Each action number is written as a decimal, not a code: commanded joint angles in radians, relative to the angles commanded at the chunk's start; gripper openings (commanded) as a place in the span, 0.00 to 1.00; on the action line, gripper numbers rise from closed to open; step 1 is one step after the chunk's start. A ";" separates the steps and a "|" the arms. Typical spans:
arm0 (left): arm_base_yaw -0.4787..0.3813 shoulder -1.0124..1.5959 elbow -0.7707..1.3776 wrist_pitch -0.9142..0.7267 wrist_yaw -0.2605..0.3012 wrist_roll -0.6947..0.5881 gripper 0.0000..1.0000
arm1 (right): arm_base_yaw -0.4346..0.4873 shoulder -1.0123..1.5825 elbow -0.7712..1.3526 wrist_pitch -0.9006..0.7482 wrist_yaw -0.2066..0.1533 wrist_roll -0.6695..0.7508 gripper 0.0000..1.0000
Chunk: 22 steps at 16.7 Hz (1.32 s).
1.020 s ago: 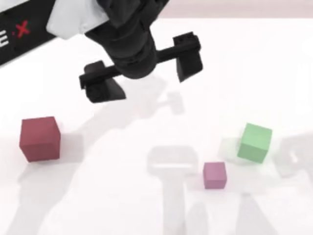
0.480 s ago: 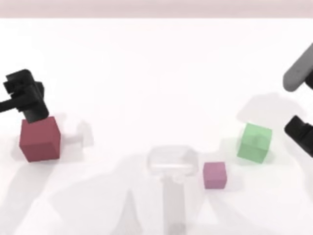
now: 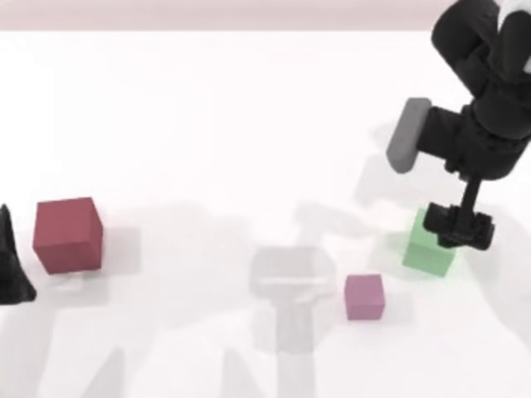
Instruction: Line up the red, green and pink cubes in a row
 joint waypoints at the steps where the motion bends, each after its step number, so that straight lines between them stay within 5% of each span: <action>1: 0.017 -0.048 -0.041 0.033 0.003 0.031 1.00 | 0.007 0.036 0.030 -0.020 0.000 -0.015 1.00; 11: 0.047 -0.140 -0.117 0.100 0.010 0.093 1.00 | 0.020 0.117 0.082 -0.044 0.001 -0.049 1.00; 22: 0.047 -0.140 -0.117 0.100 0.010 0.093 1.00 | 0.025 0.230 -0.109 0.263 0.002 -0.044 1.00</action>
